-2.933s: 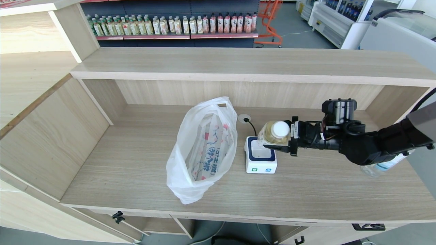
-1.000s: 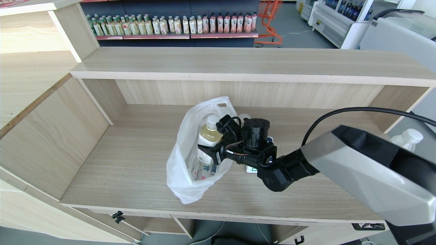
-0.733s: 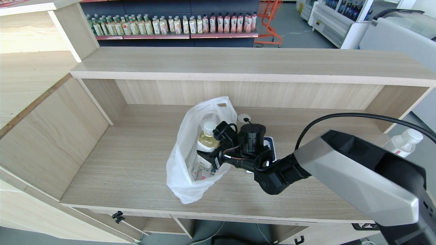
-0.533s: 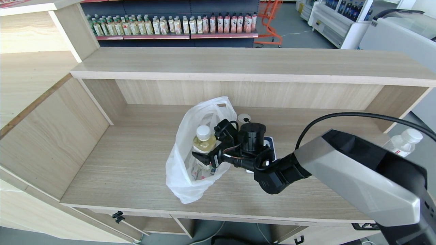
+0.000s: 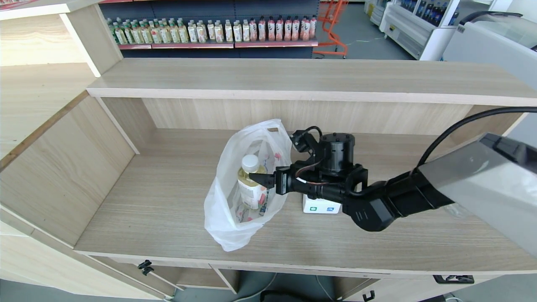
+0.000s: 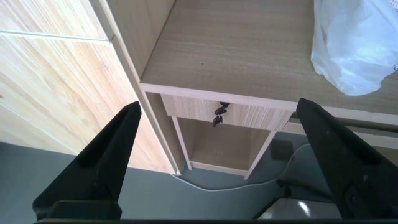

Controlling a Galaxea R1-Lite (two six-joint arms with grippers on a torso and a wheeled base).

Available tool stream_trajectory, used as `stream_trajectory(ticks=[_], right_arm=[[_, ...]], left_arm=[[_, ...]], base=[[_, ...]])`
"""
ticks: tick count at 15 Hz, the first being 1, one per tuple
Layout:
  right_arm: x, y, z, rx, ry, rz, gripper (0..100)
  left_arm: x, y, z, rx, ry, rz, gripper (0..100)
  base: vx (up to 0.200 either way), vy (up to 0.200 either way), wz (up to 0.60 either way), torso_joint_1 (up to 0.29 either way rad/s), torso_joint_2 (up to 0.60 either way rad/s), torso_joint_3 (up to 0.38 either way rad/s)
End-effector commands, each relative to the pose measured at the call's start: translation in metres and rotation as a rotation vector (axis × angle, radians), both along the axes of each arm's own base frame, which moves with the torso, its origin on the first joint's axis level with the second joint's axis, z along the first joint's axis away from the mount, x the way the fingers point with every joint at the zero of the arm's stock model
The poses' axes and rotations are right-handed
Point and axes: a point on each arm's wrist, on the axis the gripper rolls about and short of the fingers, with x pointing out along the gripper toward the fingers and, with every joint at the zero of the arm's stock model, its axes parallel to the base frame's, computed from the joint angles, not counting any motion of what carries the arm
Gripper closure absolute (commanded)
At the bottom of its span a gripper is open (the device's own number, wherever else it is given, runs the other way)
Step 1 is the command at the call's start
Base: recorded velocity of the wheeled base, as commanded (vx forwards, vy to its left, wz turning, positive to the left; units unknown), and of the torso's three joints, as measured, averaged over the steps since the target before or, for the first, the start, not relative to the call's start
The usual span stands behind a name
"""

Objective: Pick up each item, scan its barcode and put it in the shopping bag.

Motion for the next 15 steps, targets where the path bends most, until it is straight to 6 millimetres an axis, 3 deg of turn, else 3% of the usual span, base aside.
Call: stream_trajectory(ticks=[1, 3, 5, 7, 8, 11, 15], right_arm=[[-0.019, -0.028, 0.029, 0.025, -0.008, -0.025, 0], [-0.044, -0.058, 0.052, 0.069, 0.01, -0.049, 0], [-0.071, -0.075, 0.098, 0.202, -0.018, -0.047, 0], [-0.101, -0.095, 0.128, 0.219, -0.043, -0.049, 0], [-0.108, -0.102, 0.133, 0.216, -0.038, -0.058, 0], [-0.119, -0.156, 0.112, 0.107, -0.045, -0.212, 0], [-0.137, -0.187, 0.098, 0.084, -0.016, -0.311, 0]], left_arm=[[0.0, 0.0, 0.0, 0.0, 0.0, 0.001, 0], [0.0, 0.0, 0.0, 0.0, 0.0, 0.001, 0], [0.0, 0.0, 0.0, 0.0, 0.001, 0.001, 0], [0.0, 0.0, 0.0, 0.0, 0.001, 0.001, 0], [0.0, 0.0, 0.0, 0.0, 0.001, 0.001, 0], [0.0, 0.0, 0.0, 0.0, 0.001, 0.001, 0], [0.0, 0.0, 0.0, 0.0, 0.0, 0.001, 0]], base=[[0.0, 0.0, 0.0, 0.0, 0.0, 0.0], [0.0, 0.0, 0.0, 0.0, 0.0, 0.0], [0.0, 0.0, 0.0, 0.0, 0.0, 0.0], [0.0, 0.0, 0.0, 0.0, 0.0, 0.0], [0.0, 0.0, 0.0, 0.0, 0.0, 0.0], [0.0, 0.0, 0.0, 0.0, 0.0, 0.0], [0.0, 0.0, 0.0, 0.0, 0.0, 0.0]])
